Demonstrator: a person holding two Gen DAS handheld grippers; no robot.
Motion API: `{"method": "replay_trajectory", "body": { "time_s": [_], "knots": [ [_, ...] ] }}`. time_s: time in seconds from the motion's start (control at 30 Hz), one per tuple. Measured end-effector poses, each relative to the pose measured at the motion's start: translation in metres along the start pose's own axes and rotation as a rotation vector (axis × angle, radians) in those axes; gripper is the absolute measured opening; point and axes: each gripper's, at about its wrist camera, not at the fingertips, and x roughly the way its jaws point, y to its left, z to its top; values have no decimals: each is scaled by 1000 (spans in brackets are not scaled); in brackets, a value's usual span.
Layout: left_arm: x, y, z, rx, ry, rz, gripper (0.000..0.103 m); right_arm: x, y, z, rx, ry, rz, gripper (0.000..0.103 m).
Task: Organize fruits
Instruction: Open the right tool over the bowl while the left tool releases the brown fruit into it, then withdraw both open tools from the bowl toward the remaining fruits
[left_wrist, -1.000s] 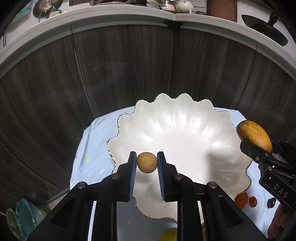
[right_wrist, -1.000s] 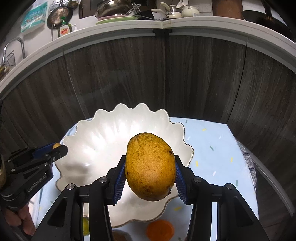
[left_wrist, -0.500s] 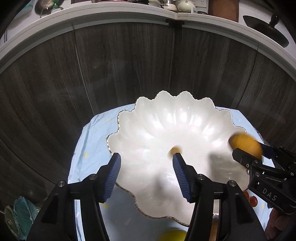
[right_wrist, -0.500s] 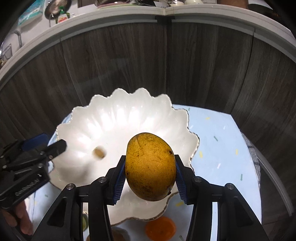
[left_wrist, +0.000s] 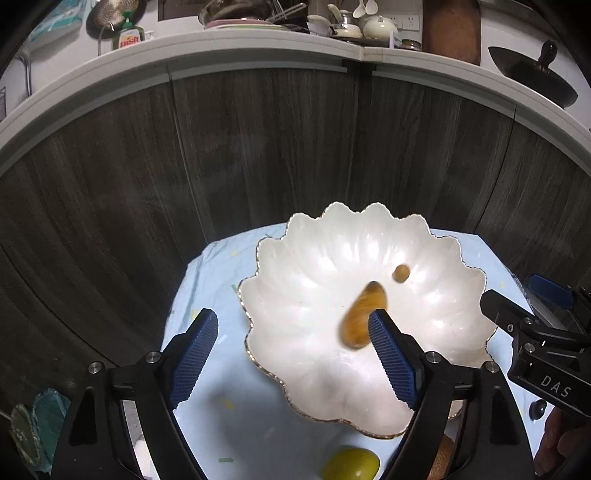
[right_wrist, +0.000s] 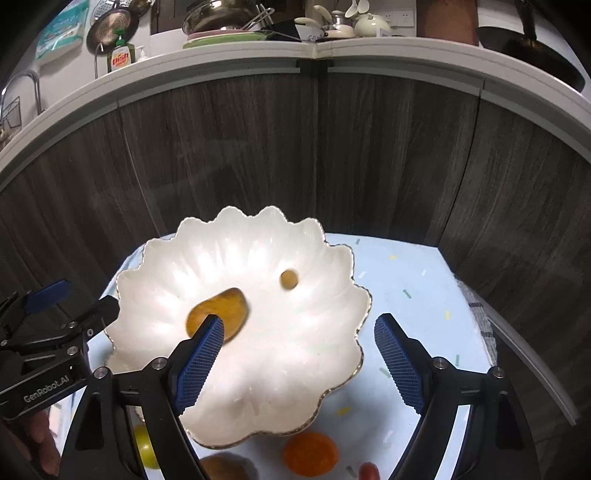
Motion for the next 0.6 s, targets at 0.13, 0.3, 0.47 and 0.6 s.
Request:
{"method": "replay_trajectory", "body": {
  "time_s": [0.13,0.3,0.47,0.6],
  "knots": [
    [-15,3,2,-6,-20,9,86,-13,0,2,5,-23,-6,85],
    [-35,4,4,-5,-49,13,87,-35,0,4,13,-59,-7,85],
    [-55,4,5,-3,-75,18,87,-54,-1,4,22,-88,-9,85],
    [-68,3,3,-6,-90,17,87,-69,-2,3,25,-109,-10,85]
  ]
}}
